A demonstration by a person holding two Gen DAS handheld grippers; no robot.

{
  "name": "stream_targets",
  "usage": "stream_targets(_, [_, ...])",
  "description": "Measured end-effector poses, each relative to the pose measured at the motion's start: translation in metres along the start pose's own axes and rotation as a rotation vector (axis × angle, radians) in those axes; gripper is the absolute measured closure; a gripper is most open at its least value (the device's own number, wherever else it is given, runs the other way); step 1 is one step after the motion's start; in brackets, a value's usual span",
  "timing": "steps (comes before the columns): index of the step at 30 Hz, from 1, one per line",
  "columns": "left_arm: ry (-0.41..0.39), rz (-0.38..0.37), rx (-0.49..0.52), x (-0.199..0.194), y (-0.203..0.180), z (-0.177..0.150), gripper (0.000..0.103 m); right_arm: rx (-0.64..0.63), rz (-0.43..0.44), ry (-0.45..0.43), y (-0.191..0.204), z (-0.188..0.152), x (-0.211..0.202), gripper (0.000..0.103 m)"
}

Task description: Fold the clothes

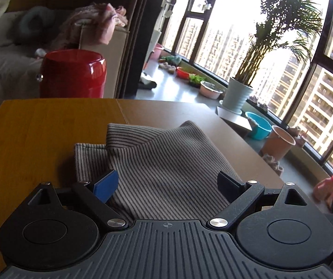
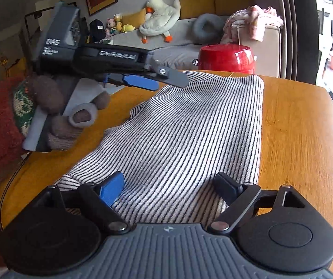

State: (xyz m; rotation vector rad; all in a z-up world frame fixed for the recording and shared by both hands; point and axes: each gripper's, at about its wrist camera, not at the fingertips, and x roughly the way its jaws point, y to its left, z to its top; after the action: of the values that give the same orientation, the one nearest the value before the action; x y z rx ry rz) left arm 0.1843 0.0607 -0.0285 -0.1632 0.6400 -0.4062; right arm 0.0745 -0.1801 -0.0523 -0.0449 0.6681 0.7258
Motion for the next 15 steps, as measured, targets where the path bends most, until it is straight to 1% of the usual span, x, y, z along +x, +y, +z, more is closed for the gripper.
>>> stream_targets(3, [-0.029, 0.018, 0.002, -0.031, -0.003, -0.012, 0.005, -0.012, -0.013, 0.005, 0.002, 0.001, -0.001, 0.017])
stream_targets(6, [-0.057, 0.055, 0.041, -0.057, -0.008, -0.023, 0.004, -0.069, -0.046, 0.005, 0.012, 0.003, -0.009, 0.016])
stream_targets(7, [-0.058, 0.072, 0.069, -0.065, -0.009, -0.027, 0.004, -0.112, -0.052, -0.004, 0.018, 0.004, -0.015, 0.016])
stream_targets(9, [-0.052, 0.094, 0.105, -0.074, -0.009, -0.032, 0.003, -0.213, -0.022, -0.009, 0.033, 0.004, -0.030, 0.017])
stream_targets(12, [-0.034, 0.111, 0.103, -0.081, -0.004, -0.040, 0.002, -0.340, 0.051, 0.010, 0.055, 0.000, -0.046, 0.017])
stream_targets(13, [-0.028, 0.117, 0.095, -0.082, -0.002, -0.043, 0.001, -0.379, 0.061, 0.027, 0.063, -0.004, -0.045, 0.017])
stream_targets(15, [-0.021, 0.124, 0.085, -0.082, -0.001, -0.046, 0.001, -0.461, 0.054, 0.060, 0.078, -0.015, -0.040, 0.017])
